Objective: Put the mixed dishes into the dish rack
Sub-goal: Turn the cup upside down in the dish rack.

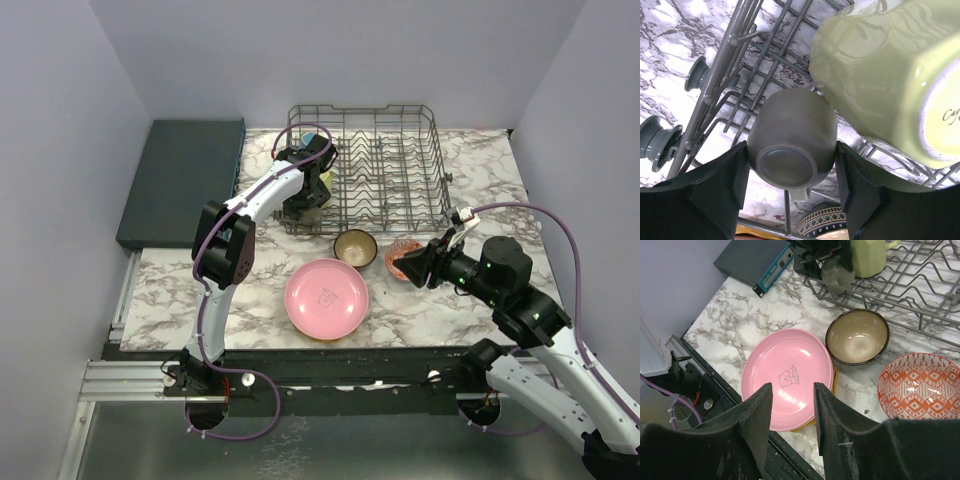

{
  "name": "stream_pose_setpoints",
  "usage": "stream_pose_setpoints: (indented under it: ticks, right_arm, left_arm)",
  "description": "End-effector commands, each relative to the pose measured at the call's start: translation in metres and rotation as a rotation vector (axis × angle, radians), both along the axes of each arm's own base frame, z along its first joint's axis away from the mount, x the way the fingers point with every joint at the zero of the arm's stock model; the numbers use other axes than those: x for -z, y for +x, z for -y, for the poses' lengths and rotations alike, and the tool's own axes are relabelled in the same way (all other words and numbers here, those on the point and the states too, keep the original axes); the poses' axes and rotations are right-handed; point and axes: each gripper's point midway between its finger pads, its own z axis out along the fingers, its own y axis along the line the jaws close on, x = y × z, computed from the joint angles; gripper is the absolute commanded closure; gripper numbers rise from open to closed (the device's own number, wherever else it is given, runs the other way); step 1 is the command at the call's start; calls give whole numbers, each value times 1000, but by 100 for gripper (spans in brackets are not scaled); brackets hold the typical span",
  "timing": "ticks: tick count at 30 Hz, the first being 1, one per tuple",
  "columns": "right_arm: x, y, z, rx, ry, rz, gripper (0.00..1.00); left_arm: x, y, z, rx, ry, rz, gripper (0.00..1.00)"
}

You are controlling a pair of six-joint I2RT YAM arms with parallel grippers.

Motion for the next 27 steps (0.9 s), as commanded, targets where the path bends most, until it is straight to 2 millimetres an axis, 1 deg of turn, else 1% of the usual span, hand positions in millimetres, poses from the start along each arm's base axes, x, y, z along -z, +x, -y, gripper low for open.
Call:
stream_pose_setpoints:
  ticks: [1,8,12,13,16,23,27]
  right_arm:
    - [7,-1,0,-5,-20,-3,56]
    - [7,-1,0,-7,-16,-4,55]
    - [7,-1,-1,-9,-14,-8,55]
    - [7,-1,-1,-10,-12,-9,55]
    - [7,-2,-2,-11,-9,-14,55]
    - [7,-2,-3,-16,-6,-17,55]
    - [9,-1,-4,-19,-5,-23,55]
  left_arm:
    - [18,-12,-9,11,49,-61,79]
    - [23,-16,-12,19,63,-76,69]
    - [25,-17,-14,23,70,-81,66]
    - [24,-17,-14,24,71,-80,65]
    - [23,-17,-16,27,80,-76,58]
    - [18,-18,-18,35,89,-71,52]
    - [17,-19,-19,39,92,-72,46]
